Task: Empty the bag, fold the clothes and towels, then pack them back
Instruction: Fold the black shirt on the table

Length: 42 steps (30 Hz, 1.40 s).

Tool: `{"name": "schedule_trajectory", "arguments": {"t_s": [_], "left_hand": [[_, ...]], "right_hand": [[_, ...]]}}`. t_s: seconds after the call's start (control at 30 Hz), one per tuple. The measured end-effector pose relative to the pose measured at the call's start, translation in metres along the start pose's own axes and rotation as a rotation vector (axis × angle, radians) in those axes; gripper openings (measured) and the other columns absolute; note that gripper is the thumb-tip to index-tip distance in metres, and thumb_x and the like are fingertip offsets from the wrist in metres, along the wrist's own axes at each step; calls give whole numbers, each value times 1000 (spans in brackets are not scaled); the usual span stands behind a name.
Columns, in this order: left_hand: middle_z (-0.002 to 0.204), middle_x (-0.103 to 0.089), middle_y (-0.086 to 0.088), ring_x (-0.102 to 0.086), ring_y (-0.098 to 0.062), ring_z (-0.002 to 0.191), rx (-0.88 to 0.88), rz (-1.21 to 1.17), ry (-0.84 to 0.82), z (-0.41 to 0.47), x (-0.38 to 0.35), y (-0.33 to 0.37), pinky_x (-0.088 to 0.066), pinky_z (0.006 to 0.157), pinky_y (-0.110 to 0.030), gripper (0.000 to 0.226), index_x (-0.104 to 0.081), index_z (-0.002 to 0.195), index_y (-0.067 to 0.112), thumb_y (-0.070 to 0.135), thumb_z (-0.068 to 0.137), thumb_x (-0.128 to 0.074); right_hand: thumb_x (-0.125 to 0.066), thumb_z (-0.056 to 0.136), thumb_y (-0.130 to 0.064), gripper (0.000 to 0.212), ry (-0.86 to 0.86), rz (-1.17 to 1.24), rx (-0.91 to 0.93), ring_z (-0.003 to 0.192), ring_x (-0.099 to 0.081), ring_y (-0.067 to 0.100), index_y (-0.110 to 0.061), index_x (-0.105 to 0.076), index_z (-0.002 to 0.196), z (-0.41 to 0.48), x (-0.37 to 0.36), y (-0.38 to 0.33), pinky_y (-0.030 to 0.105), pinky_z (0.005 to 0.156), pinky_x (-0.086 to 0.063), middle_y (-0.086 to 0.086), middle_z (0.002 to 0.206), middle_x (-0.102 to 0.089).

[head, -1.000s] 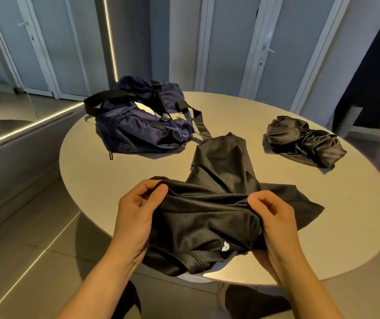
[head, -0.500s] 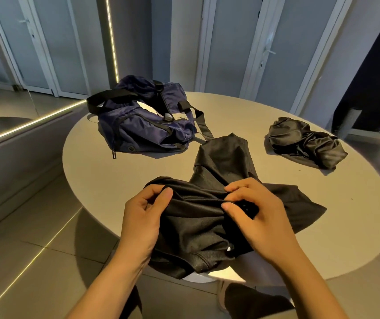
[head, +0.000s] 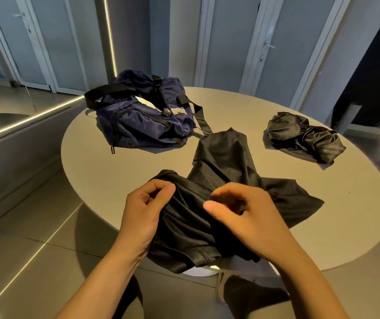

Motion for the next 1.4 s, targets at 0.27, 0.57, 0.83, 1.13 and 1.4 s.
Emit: {"name": "schedule_trajectory", "arguments": {"t_s": [0.27,0.57,0.83,1.13,1.4], "left_hand": [[86,-67,-23,-60,-32,78,-38,56,9,-1,0,0,-51,79,-43,26,-77,81,22,48,77,-75],[85,-73,-3,-67,-16,80,-1,127,15,0,-2,3,-54,82,-37,6,-76,83,24,27,87,-72],[84,-50,13,-51,-14,84,-577,849,15,-34,-46,44,-41,76,-27,34,-54,83,25,56,86,-68],[81,-56,16,-50,-3,92,-290,1013,-151,-38,-31,8,-32,84,-16,27,-52,71,35,40,89,-71],[76,-65,5,-63,-14,76,-184,715,-80,-35,-31,26,-49,68,-27,33,-64,75,24,54,90,-67]], "right_hand": [[-65,96,-37,43,16,506,-500,69,-64,24,4,-71,84,19,14,7,30,70,-53,9,74,-67],[-67,96,-37,35,199,890,-733,100,-74,32,-4,-74,102,19,-12,50,44,95,-57,14,105,-77],[-61,98,-43,50,158,1053,-636,113,-69,35,0,-66,124,12,-12,63,48,105,-50,20,119,-72],[-63,98,-29,38,206,992,-570,110,-69,38,7,-71,109,9,-8,67,49,101,-54,24,114,-72],[-51,105,-31,35,206,1151,-572,105,-73,30,-5,-74,106,11,-5,63,42,95,-58,15,113,-75]]}}
Point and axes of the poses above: each hand's wrist, its own z-axis towards the middle knuckle, its own x-axis out of the back of the hand, y = z × x, the point moved 5 cm from there along z, towards the middle knuckle
